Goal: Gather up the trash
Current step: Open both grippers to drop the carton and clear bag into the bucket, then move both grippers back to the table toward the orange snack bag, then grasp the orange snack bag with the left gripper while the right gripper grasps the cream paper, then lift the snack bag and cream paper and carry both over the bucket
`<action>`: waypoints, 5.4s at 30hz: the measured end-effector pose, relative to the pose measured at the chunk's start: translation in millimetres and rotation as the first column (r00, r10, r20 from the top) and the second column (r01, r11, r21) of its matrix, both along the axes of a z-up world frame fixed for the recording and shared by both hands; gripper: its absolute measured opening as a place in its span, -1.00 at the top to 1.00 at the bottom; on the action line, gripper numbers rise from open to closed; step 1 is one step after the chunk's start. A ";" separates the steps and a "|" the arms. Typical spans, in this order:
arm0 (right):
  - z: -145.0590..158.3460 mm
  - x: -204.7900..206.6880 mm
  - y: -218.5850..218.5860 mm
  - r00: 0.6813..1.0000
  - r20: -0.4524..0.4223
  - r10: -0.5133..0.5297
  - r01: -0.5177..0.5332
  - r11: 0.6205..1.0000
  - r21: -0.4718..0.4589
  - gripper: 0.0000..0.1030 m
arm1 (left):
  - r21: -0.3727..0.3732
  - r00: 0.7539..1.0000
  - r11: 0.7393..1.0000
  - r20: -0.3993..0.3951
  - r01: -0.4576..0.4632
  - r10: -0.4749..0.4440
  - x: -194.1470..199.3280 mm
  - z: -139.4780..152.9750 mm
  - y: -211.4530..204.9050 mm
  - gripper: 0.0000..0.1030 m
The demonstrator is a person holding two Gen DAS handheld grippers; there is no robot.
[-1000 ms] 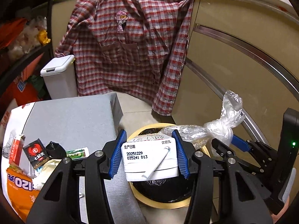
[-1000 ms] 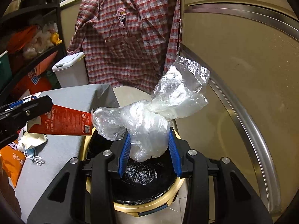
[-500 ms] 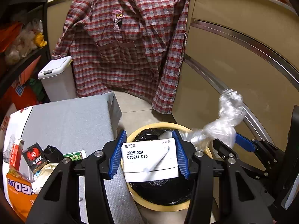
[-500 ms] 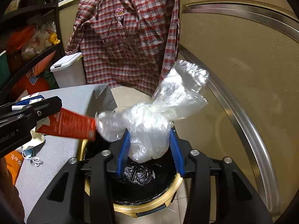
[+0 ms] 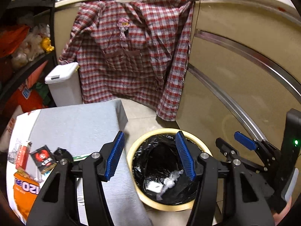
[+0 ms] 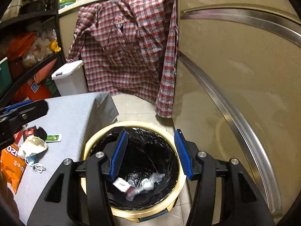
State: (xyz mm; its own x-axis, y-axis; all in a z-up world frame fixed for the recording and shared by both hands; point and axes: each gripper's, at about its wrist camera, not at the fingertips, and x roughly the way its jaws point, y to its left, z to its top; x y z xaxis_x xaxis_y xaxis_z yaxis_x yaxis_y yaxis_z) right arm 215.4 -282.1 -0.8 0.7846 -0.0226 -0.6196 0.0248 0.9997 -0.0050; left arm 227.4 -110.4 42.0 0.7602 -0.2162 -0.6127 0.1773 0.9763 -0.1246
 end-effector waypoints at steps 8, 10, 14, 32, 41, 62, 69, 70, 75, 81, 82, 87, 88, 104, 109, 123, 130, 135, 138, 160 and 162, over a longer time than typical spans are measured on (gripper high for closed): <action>18.9 -15.4 24.0 0.993 0.106 0.045 -0.044 0.999 -0.009 -0.02 | 0.036 0.997 0.999 0.072 -0.024 0.022 -40.6 17.1 42.1 -0.09; 21.8 -19.0 29.3 0.991 0.123 0.056 -0.055 0.998 -0.011 -0.02 | 0.046 0.996 0.998 0.088 -0.032 0.027 -50.8 22.0 56.8 -0.08; 28.0 -28.2 43.7 0.984 0.154 0.085 -0.083 0.996 -0.019 -0.02 | 0.060 0.992 0.997 0.118 -0.044 0.037 -69.6 34.9 87.1 -0.06; 38.9 -61.7 112.0 0.943 0.196 0.268 -0.285 0.957 0.062 0.68 | 0.090 0.982 0.986 0.139 -0.141 0.128 -113.9 42.4 242.9 0.55; 13.1 -57.8 162.3 0.916 0.136 0.377 -0.391 0.914 0.104 0.68 | 0.018 0.989 0.989 -0.013 -0.147 0.147 -96.0 4.1 280.0 0.55; -47.9 -31.1 265.9 0.816 -0.012 0.578 -0.573 0.811 0.117 0.48 | 0.011 0.973 0.999 -0.227 -0.047 0.049 -68.5 -59.9 293.5 0.54; -70.6 -16.9 281.1 0.802 -0.070 0.594 -0.586 0.804 0.104 0.37 | 0.048 0.959 0.998 -0.281 -0.028 0.040 -64.1 -77.7 285.9 0.02; -74.5 -13.6 282.8 0.799 -0.082 0.596 -0.588 0.802 0.106 0.37 | 0.048 0.955 0.999 -0.295 -0.022 0.035 -63.1 -80.8 285.8 0.02; -88.1 -6.0 291.0 0.788 -0.126 0.603 -0.597 0.798 0.088 0.37 | 0.067 0.941 0.998 -0.338 0.001 0.022 -60.7 -92.2 281.8 0.02; -90.6 -6.9 294.0 0.782 -0.147 0.605 -0.606 0.794 0.044 0.63 | 0.068 0.932 0.997 -0.362 0.029 -0.002 -61.4 -93.8 281.0 0.46; -90.6 -7.0 293.9 0.781 -0.149 0.606 -0.608 0.793 0.040 0.79 | 0.062 0.933 0.997 -0.359 0.035 -0.010 -61.9 -92.3 281.0 0.58; -81.1 -11.7 287.6 0.789 -0.115 0.604 -0.607 0.795 0.017 0.91 | 0.046 0.939 0.997 -0.342 0.066 -0.046 -65.8 -83.7 275.7 0.92; -78.4 -12.6 286.1 0.792 -0.107 0.601 -0.604 0.797 0.013 0.91 | 0.048 0.941 0.996 -0.335 0.072 -0.052 -67.6 -81.0 274.0 0.93; -30.4 -34.7 253.2 0.820 0.007 0.572 -0.571 0.820 0.042 0.91 | 0.030 0.985 0.999 -0.170 0.038 -0.032 -86.0 -28.6 268.3 0.95; -22.2 -43.2 240.5 0.826 0.026 0.563 -0.564 0.825 0.048 0.91 | 0.047 0.991 0.999 -0.133 0.025 -0.018 -90.0 -19.4 262.8 0.95; 2.6 -61.1 200.9 0.843 0.094 0.530 -0.536 0.842 0.061 0.91 | 0.083 0.999 0.996 -0.043 -0.027 0.031 -96.7 0.0 244.3 0.95; 8.3 -66.2 182.3 0.857 0.113 0.503 -0.511 0.857 0.064 0.91 | 0.082 0.999 0.996 -0.014 -0.046 0.048 -98.4 6.0 234.0 0.95; 13.8 -68.9 168.3 0.868 0.127 0.479 -0.490 0.869 0.074 0.91 | 0.074 0.998 0.996 0.014 -0.055 0.054 -100.8 10.7 224.9 0.95; 16.7 -69.3 161.3 0.875 0.134 0.465 -0.477 0.875 0.081 0.91 | 0.074 0.998 0.996 0.032 -0.056 0.054 -102.0 14.2 219.2 0.95; 38.8 -62.2 69.2 0.942 0.178 0.284 -0.304 0.947 0.101 0.91 | 0.082 0.994 0.996 0.102 -0.042 0.034 -99.3 22.8 178.2 0.95; 39.2 -60.9 59.9 0.946 0.178 0.270 -0.292 0.950 0.111 0.91 | 0.097 0.994 0.995 0.110 -0.033 0.022 -98.3 24.6 170.2 0.95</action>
